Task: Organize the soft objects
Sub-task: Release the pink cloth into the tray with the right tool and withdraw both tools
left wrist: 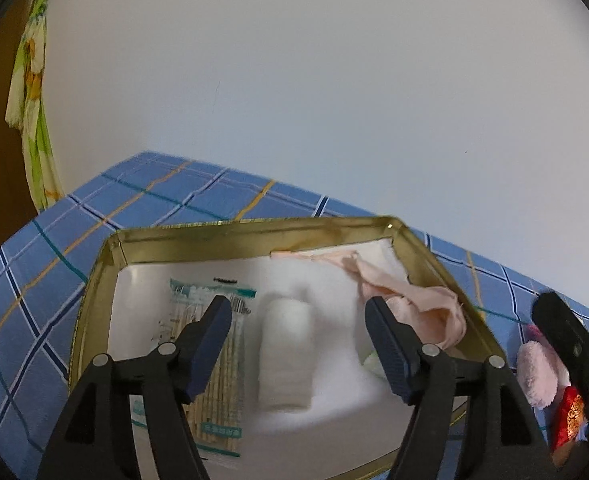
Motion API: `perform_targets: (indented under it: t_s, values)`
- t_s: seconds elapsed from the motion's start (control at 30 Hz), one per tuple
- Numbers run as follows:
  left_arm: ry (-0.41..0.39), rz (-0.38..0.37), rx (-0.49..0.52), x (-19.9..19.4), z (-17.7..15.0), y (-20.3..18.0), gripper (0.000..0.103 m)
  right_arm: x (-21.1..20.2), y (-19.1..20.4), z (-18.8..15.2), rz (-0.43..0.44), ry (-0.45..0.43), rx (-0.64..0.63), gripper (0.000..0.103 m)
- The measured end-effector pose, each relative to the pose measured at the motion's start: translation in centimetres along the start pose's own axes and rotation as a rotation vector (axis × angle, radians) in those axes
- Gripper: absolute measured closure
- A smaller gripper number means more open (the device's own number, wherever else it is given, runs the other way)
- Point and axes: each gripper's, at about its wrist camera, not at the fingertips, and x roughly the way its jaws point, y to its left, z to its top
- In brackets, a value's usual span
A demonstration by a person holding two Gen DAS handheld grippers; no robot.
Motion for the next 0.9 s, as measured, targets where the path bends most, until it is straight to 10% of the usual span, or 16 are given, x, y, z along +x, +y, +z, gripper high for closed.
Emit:
perform_targets:
  t_s: [0.23, 0.9]
  values:
    - [-0.097, -0.006, 0.04, -1.4, -0.9, -1.8, 0.031, -3.3, -0.7, -1.6, -0.161, -0.108, -0.07, 0.016]
    - [-0.167, -0.019, 0.106, -2.4, -2.9, -4.2, 0.031, -6.8, -1.4, -3.0, -0.252, -0.202, -0.147, 0.011]
